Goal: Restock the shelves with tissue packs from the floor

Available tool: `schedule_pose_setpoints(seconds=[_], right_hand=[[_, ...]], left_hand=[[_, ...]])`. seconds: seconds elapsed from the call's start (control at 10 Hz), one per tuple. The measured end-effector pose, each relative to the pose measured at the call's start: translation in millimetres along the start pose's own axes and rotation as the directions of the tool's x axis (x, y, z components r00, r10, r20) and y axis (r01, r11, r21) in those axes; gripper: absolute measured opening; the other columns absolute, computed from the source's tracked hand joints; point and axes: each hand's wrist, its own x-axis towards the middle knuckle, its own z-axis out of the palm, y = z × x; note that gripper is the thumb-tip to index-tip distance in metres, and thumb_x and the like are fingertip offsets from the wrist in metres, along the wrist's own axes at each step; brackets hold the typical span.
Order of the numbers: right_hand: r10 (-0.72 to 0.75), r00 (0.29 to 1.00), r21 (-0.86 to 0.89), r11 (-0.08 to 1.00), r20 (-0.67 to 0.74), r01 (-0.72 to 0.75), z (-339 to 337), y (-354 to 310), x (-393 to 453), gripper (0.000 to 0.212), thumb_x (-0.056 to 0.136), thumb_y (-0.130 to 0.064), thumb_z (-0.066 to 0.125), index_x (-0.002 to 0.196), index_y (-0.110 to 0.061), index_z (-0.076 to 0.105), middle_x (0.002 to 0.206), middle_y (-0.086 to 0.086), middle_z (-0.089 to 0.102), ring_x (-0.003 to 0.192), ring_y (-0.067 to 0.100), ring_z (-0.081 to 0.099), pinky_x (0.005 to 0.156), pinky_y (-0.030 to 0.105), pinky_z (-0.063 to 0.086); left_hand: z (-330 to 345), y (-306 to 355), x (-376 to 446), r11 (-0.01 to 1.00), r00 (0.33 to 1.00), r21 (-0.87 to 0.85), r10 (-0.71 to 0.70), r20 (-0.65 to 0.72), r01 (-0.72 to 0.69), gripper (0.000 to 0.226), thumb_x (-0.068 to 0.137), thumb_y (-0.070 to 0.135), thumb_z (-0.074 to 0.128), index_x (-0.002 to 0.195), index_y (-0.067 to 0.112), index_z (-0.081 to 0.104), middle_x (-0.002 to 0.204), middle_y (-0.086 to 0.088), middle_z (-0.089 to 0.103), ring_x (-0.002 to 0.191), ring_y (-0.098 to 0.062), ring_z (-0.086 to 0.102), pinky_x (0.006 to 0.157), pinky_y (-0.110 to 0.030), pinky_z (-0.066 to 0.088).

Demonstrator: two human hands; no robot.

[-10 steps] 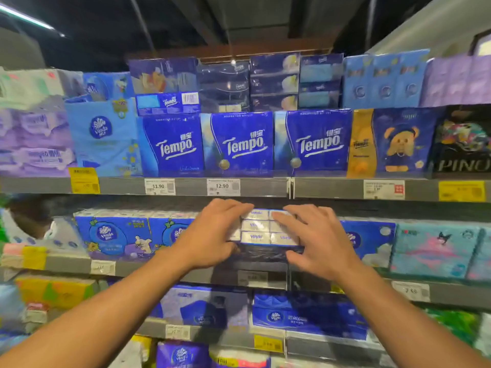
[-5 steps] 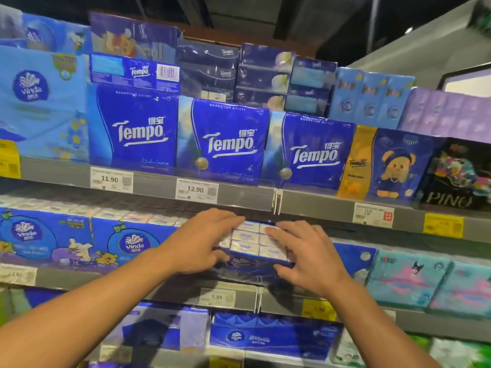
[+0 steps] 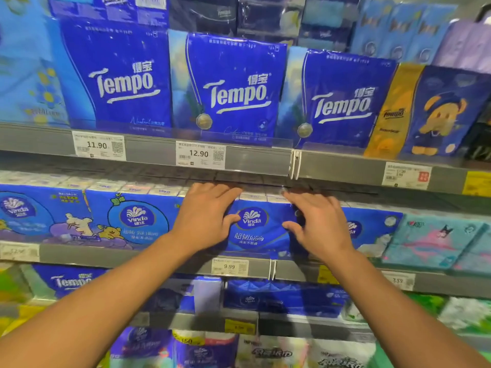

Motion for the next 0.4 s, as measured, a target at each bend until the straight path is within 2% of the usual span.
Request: schedule_pose_setpoints(seconds=[0.1,0.2,0.3,0.4], right_hand=[[0.032,0.998,-0.126,0.991,-0.062,-0.040,7.8,-11.0,-9.5,0.067,0.075,-0.043,0.079,0.135,-0.025,0.054,0.120,0.001,0.064,0.107,0.032,0.054,0.098,0.050,0.039],[0.084,0.996,-0.130,0.988,-0.025,-0.087,4.0,-21.0,-21.3,0.077,0.081,-0.041,0.074,0.146,-0.021,0.040,0.139,0.009,0.050,0.130,0.035,0.042,0.112,0.058,0.026],[0.091,0.995,-0.032,0.995,0.032,-0.090,-11.1,-27.7,-52.7,0.082,0.087,-0.050,0.064,0.154,-0.023,0.024,0.158,0.008,0.029,0.148,0.033,0.019,0.119,0.057,0.012],[0.095,0.995,0.105,0.990,-0.010,-0.093,-30.3,-18.2,-80.2,0.076,0.089,-0.053,0.060,0.152,-0.021,0.031,0.159,0.007,0.028,0.149,0.029,0.018,0.118,0.056,0.016]], left_hand=[[-2.2,5.4,0.0,1.000,0.999,0.003,-0.031,0.032,0.031,0.054,0.079,0.044,0.072,0.126,0.020,0.061,0.108,0.001,0.067,0.094,-0.026,0.060,0.085,-0.039,0.039],[-7.7,15.6,-2.6,0.996,0.995,0.010,-0.086,0.042,0.086,0.054,0.081,0.035,0.072,0.129,0.016,0.058,0.117,-0.003,0.064,0.104,-0.029,0.057,0.093,-0.042,0.036],[-22.7,44.1,-24.2,0.985,0.987,-0.073,-0.158,0.008,0.158,0.061,0.078,0.014,0.071,0.136,0.009,0.052,0.135,-0.011,0.054,0.124,-0.037,0.048,0.104,-0.049,0.035],[-30.3,73.5,-54.6,0.960,0.972,-0.158,-0.234,0.007,0.232,0.064,0.082,0.012,0.068,0.142,0.008,0.047,0.146,-0.014,0.047,0.137,-0.037,0.039,0.112,-0.051,0.033]])
